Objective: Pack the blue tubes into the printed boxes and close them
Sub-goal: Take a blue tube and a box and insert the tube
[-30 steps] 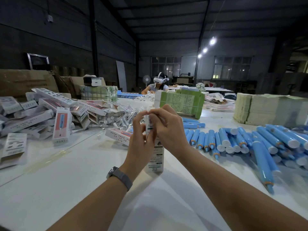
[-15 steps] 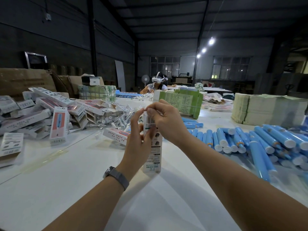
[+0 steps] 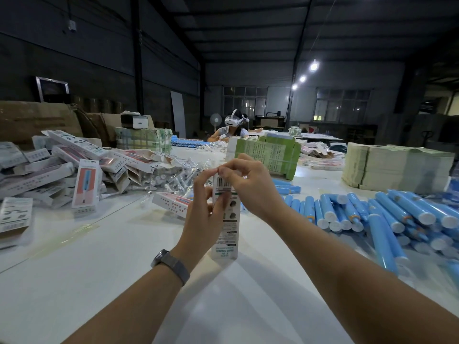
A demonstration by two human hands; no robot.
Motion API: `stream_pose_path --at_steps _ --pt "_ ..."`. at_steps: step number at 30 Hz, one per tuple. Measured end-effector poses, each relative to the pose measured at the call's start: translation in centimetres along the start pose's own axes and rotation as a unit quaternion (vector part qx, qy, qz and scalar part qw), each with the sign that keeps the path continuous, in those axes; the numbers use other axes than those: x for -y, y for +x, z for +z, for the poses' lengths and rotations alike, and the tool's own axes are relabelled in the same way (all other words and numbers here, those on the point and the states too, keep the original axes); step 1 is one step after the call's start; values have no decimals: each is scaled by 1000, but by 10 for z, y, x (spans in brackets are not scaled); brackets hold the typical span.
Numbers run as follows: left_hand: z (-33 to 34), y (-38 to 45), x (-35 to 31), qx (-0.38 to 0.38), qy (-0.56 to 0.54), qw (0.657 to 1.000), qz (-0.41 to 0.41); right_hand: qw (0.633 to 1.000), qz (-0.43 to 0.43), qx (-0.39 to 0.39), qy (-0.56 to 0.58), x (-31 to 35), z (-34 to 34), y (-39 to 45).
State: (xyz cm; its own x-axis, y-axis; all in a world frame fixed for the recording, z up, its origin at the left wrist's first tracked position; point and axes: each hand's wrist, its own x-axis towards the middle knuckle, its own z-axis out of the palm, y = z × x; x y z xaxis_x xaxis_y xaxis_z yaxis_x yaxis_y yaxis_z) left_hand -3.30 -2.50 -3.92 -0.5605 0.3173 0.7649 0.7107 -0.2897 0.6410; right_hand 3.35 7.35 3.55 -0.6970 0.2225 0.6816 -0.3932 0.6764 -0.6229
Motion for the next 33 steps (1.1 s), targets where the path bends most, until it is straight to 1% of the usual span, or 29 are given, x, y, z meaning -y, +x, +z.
stream_pose_path --at_steps 6,9,12,15,20,28,33 --pt "-1 2 1 -2 -12 1000 -2 1000 -3 -15 25 -8 3 -8" --pt "-1 3 0 3 -17 1000 -6 999 -8 -23 20 -12 4 -12" --pt "-2 3 0 5 -31 999 -9 998 -17 -51 37 -16 7 -15" --pt "-1 3 1 5 -45 999 -9 993 -25 -83 84 -19 11 -21" --pt "-1 3 2 3 -39 999 5 988 -38 -115 99 -21 16 -24" --pt "-1 2 6 6 -34 999 11 987 -17 -115 110 -22 14 -26" --pt "-3 0 7 4 -30 999 14 988 -21 -121 97 -23 18 -27"
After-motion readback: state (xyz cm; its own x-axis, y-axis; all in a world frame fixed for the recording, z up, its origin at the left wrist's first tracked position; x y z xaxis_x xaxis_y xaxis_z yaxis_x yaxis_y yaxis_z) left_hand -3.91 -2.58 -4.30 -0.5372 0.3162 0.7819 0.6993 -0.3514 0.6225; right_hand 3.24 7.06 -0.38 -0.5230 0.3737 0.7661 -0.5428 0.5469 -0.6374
